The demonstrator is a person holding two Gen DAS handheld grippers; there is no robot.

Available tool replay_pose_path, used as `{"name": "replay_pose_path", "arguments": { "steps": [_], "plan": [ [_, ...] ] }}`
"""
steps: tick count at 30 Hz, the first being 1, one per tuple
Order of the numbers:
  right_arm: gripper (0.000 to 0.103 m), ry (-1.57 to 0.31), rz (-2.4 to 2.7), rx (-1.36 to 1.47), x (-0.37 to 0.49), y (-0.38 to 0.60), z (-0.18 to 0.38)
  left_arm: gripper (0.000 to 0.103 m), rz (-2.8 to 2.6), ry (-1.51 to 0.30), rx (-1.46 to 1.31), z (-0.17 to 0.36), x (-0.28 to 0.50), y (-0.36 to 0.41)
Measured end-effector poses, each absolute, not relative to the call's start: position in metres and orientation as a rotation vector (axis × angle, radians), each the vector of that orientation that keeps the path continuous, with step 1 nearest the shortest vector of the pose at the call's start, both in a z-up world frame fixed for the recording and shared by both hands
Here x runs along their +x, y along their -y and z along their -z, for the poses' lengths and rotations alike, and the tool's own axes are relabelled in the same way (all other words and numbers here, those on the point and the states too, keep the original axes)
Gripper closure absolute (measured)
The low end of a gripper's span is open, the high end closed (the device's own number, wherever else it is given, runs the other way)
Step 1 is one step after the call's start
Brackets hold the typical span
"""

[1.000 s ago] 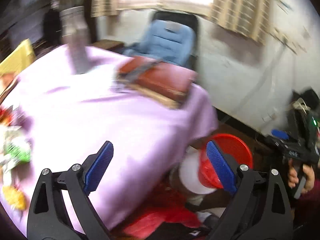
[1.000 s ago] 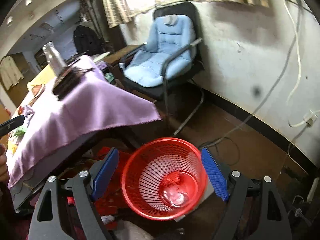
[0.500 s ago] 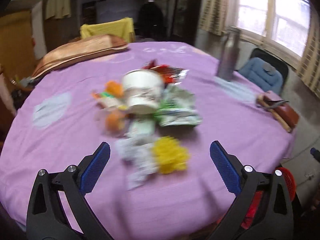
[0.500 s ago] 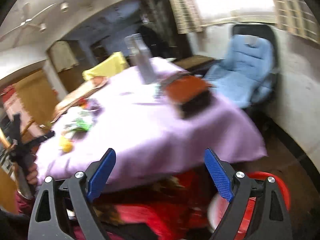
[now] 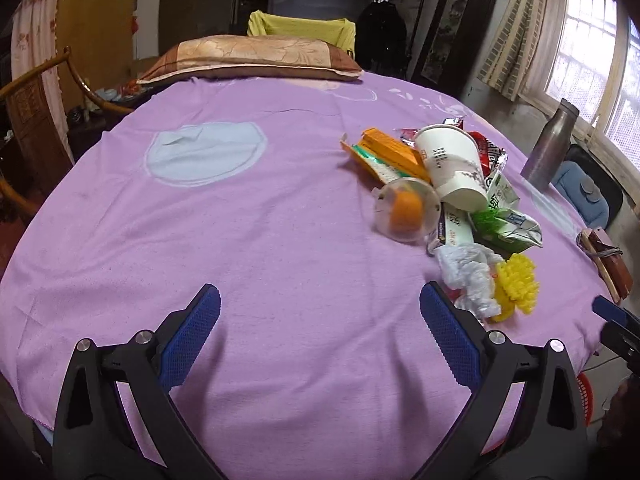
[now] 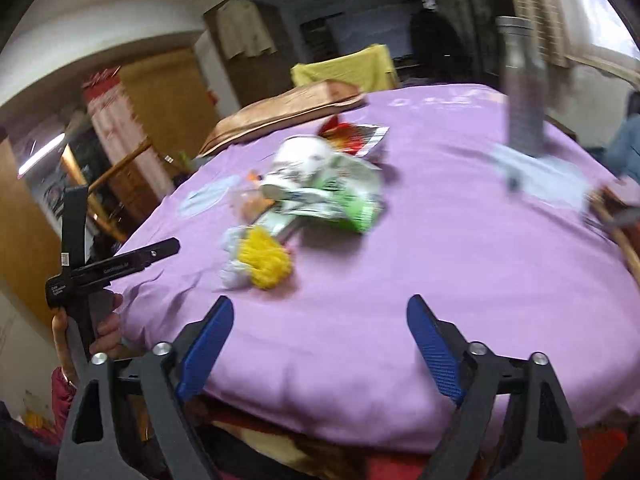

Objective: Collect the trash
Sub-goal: 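Return both tools to the table and grasp the yellow pom-pom with the right tool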

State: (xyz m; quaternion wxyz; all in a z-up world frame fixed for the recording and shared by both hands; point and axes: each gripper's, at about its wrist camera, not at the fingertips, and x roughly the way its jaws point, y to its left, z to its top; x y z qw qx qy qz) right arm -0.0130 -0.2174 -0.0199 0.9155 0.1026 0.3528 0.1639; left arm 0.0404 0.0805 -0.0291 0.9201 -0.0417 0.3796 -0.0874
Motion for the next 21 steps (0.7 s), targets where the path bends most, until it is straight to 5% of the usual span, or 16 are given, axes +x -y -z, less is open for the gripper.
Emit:
{"name": "replay_pose_path", "arguments": {
  "steps": [5,13,16,17,21],
  "plan": [
    [0.035,-0.776,-0.402,0.186,0.024,0.181,0.030,0.007,0.198,-0.785,-0.114,0.033,0.042,-0.092],
    [0.037,-0.834,-0.429,0.216,0.051,0.161,0.048,0.007,0.222,-0.806,-0.107,0.040,0.046,-0.091],
    [0.059,-0.847,-0.448,0.232,0.058,0.161,0.055,0.007,0.241,-0.820,-0.101,0.043,0.048,-0.084],
    [0.075,-0.848,-0.452,0.246,0.061,0.163,0.057,0.007,0.248,-0.826,-0.099,0.044,0.049,-0.082],
    [0.079,-0.776,-0.417,0.254,0.049,0.185,0.048,0.007,0.273,-0.841,-0.078,0.047,0.051,-0.067]
  ]
}}
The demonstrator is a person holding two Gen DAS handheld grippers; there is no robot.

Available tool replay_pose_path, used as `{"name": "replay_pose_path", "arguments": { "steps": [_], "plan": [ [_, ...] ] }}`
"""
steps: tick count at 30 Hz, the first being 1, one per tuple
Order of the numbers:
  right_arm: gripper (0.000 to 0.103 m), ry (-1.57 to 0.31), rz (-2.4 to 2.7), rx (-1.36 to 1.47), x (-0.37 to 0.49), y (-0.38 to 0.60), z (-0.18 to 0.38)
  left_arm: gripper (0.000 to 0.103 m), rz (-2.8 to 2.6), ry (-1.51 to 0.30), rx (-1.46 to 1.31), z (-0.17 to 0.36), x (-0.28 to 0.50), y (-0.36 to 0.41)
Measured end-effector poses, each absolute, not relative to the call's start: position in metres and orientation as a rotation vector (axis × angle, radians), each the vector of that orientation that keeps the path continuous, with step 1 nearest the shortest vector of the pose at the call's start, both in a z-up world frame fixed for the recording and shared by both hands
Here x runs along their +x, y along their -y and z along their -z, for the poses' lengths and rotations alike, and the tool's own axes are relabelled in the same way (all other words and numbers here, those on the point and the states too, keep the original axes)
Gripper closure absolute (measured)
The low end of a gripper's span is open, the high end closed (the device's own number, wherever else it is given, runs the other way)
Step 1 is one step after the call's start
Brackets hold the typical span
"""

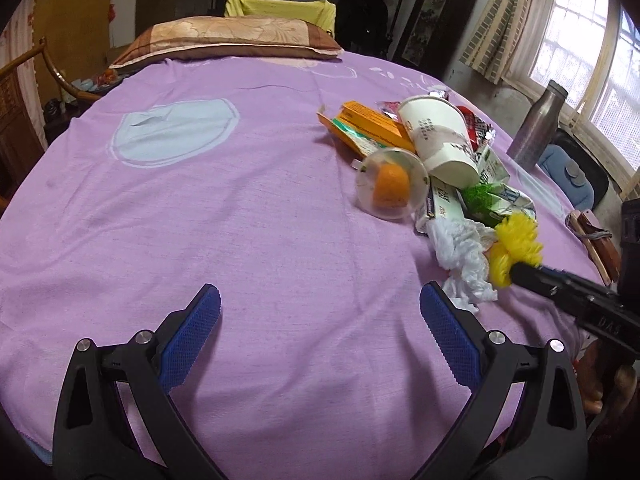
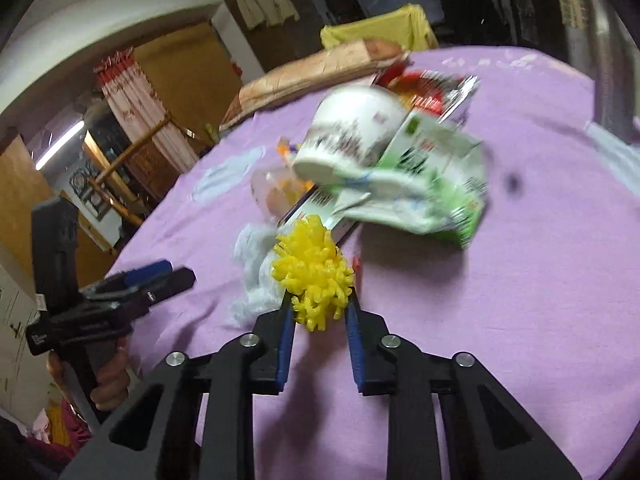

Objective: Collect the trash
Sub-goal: 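Return both tools to the table and grasp the yellow pom-pom with the right tool, then grasp the crumpled white plastic with the left tool while the right tool holds the pom-pom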

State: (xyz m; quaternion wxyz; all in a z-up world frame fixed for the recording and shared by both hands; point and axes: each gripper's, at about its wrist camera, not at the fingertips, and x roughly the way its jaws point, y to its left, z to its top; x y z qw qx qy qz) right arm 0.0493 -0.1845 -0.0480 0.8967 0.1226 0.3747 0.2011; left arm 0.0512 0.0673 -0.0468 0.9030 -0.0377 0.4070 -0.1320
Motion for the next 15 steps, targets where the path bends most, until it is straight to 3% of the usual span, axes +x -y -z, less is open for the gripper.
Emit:
{"name": "replay_pose_path", "arguments": {
  "steps": [11,15],
  "plan": [
    [0.079,-0.734,-0.271,0.339,0.022,0.264,0.050,0.007,0.440,-0.898,-0.004,0.045,0.070,0.009],
    [0.072,-0.733,-0.267,0.361,0.023,0.269,0.054,0.007,0.452,-0.930,0.000,0.047,0.081,0.025]
  ]
}}
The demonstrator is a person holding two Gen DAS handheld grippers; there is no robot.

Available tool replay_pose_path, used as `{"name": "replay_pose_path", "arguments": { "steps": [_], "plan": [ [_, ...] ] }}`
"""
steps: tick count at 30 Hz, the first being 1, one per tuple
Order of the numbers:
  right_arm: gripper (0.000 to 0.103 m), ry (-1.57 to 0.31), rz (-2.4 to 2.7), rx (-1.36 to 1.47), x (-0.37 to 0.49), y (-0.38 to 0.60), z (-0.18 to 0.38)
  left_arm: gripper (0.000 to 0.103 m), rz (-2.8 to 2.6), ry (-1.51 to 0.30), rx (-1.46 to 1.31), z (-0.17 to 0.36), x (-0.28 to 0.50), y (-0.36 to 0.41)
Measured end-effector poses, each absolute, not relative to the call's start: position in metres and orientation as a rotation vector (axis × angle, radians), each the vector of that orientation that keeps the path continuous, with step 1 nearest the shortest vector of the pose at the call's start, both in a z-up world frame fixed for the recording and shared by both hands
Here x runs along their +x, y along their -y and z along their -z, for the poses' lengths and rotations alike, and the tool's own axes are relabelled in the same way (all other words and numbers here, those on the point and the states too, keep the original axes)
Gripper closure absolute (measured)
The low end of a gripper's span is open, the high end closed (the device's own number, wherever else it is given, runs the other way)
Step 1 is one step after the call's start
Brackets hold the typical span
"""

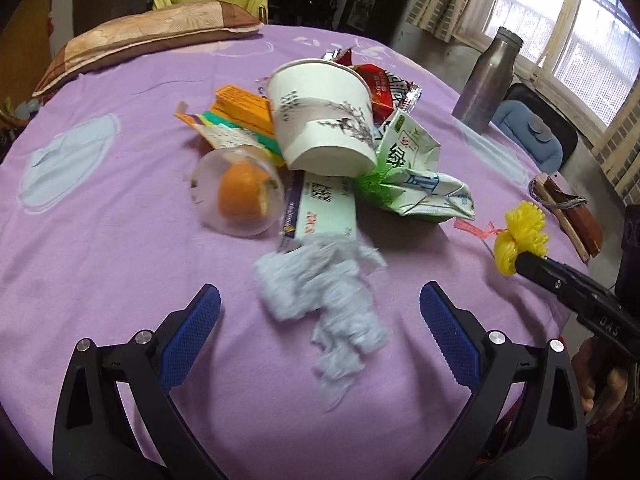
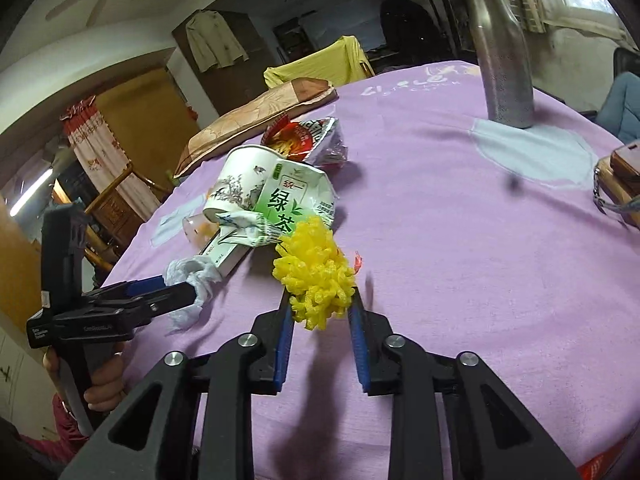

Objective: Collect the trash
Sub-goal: 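Grasp the crumpled white plastic with the left tool while the right tool holds the pom-pom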

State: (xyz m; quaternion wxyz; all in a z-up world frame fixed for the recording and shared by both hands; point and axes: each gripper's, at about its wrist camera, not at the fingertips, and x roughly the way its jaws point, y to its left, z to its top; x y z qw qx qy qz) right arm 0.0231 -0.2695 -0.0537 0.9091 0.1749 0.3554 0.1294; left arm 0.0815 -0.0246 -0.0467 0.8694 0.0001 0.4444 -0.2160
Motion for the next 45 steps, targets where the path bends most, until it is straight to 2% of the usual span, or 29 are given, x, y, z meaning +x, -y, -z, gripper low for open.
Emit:
{"name": "replay_pose_path", "arguments": {
  "steps": [2,4,6,7,11,12,14,17,18,19,20,30,45],
  "plan": [
    [0.068,-0.733,-0.267,0.364,0.024,0.270,0.055,0.007,0.456,-0.941,-0.001,0.049,0.086,0.029],
    [0.060,-0.731,-0.264,0.374,0.024,0.271,0.056,0.007,0.448,-0.946,-0.003,0.050,0.089,0.030],
    [0.041,-0.726,-0.254,0.381,0.024,0.274,0.055,0.013,0.445,-0.951,-0.013,0.052,0.090,0.027],
    [0.039,-0.722,-0.249,0.383,0.024,0.274,0.054,0.015,0.446,-0.952,-0.018,0.053,0.091,0.027],
    [0.032,-0.727,-0.238,0.383,0.028,0.274,0.055,0.040,0.443,-0.935,-0.016,0.051,0.090,0.022],
    [0.032,-0.729,-0.235,0.384,0.029,0.273,0.056,0.048,0.451,-0.931,-0.013,0.050,0.089,0.022],
    [0.032,-0.735,-0.232,0.381,0.030,0.271,0.057,0.057,0.461,-0.923,-0.014,0.050,0.087,0.021],
    [0.032,-0.744,-0.221,0.370,0.033,0.270,0.060,0.060,0.471,-0.901,-0.025,0.046,0.081,0.015],
    [0.037,-0.746,-0.221,0.365,0.033,0.269,0.061,0.060,0.470,-0.893,-0.027,0.044,0.078,0.012],
    [0.048,-0.747,-0.225,0.360,0.033,0.269,0.061,0.060,0.469,-0.884,-0.031,0.041,0.075,0.009],
    [0.073,-0.752,-0.230,0.357,0.034,0.268,0.061,0.060,0.468,-0.875,-0.034,0.039,0.073,0.007],
    [0.073,-0.630,-0.220,0.343,0.000,0.276,0.026,0.060,0.511,-0.819,-0.035,0.015,0.051,0.009],
    [0.073,-0.486,-0.083,0.360,-0.093,0.337,-0.011,0.060,0.686,-0.750,0.063,-0.013,-0.002,0.079]
  ]
}}
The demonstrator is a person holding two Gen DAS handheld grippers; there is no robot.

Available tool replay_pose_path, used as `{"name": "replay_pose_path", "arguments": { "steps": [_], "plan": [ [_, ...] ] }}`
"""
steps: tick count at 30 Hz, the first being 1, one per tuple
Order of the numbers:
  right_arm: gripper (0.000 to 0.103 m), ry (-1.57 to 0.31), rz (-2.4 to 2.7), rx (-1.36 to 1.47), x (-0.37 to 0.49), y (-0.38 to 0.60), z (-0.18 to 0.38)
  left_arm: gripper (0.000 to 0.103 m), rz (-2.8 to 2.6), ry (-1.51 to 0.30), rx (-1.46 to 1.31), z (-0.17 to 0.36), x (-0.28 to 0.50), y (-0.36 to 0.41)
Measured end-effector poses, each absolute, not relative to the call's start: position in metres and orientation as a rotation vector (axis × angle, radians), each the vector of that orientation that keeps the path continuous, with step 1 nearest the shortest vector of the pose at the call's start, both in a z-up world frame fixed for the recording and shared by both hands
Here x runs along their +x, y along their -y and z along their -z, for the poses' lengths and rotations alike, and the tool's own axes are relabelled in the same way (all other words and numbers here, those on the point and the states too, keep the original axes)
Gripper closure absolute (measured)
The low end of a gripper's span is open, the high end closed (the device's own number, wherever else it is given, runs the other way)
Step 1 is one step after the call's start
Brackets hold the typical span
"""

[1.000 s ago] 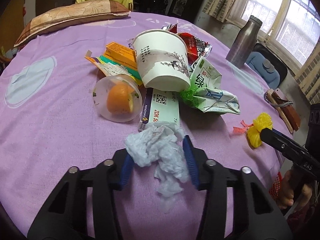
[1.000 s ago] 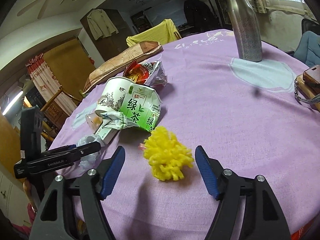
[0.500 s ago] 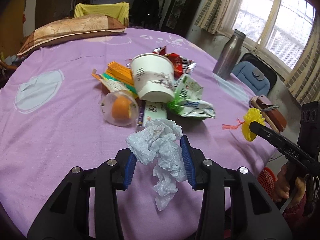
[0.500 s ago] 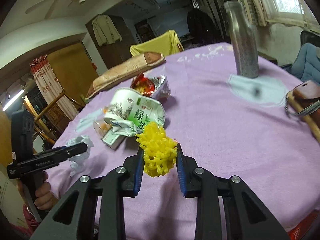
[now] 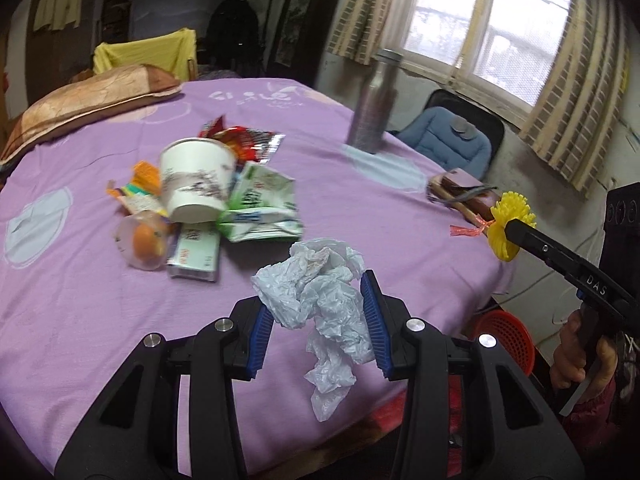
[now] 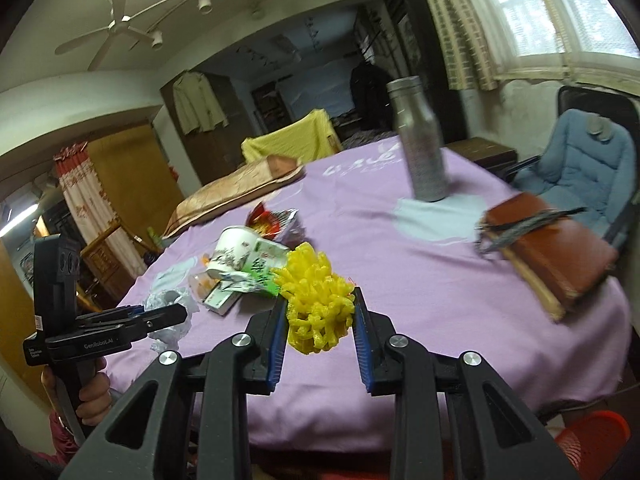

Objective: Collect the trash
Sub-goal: 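Grasp the crumpled white plastic with the left tool while the right tool holds the pom-pom, then carry both items to the red wastebasket and open both tools to drop them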

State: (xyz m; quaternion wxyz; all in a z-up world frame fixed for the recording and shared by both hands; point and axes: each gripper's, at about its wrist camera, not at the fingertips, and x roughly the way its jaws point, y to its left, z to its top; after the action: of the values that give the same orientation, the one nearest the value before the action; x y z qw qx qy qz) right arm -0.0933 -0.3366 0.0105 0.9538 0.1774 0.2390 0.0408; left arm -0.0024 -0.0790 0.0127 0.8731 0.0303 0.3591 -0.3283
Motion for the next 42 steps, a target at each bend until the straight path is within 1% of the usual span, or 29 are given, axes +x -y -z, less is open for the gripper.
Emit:
{"name": "replay_pose_path", "arguments": {
  "steps": [6,11,15,19,23,25,27,28,33,40,42],
  "plan": [
    [0.073,-0.460,0.033,0.378,-0.145,0.377,-0.009,0.060,0.810,-0.748,0.103,-0.016,-0.027,0.126],
    [0.073,-0.459,0.156,0.388,-0.188,0.415,0.003,0.060,0.902,-0.753,0.162,-0.013,-0.046,0.172],
    [0.073,-0.511,0.264,0.406,-0.216,0.445,0.030,0.060,0.980,-0.767,0.211,-0.007,-0.062,0.210],
    [0.072,-0.601,0.374,0.459,-0.234,0.479,0.076,0.060,1.046,-0.784,0.281,0.002,-0.078,0.251],
    [0.067,-0.689,0.435,0.558,-0.247,0.510,0.123,0.060,1.099,-0.800,0.341,0.010,-0.091,0.284],
    [0.059,-0.694,0.457,0.592,-0.256,0.520,0.135,0.060,1.131,-0.808,0.374,0.015,-0.099,0.303],
    [0.045,-0.685,0.471,0.605,-0.262,0.525,0.138,0.060,1.166,-0.818,0.403,0.019,-0.108,0.321],
    [0.043,-0.661,0.505,0.620,-0.274,0.532,0.140,0.060,1.179,-0.821,0.415,0.022,-0.112,0.329],
    [0.042,-0.622,0.547,0.646,-0.295,0.547,0.145,0.060,1.257,-0.853,0.490,0.040,-0.137,0.373],
    [0.042,-0.597,0.606,0.741,-0.326,0.571,0.168,0.060,1.351,-0.911,0.575,0.066,-0.167,0.422],
    [0.042,-0.589,0.617,0.756,-0.332,0.576,0.172,0.058,1.376,-0.929,0.589,0.071,-0.174,0.435]
  ]
}}
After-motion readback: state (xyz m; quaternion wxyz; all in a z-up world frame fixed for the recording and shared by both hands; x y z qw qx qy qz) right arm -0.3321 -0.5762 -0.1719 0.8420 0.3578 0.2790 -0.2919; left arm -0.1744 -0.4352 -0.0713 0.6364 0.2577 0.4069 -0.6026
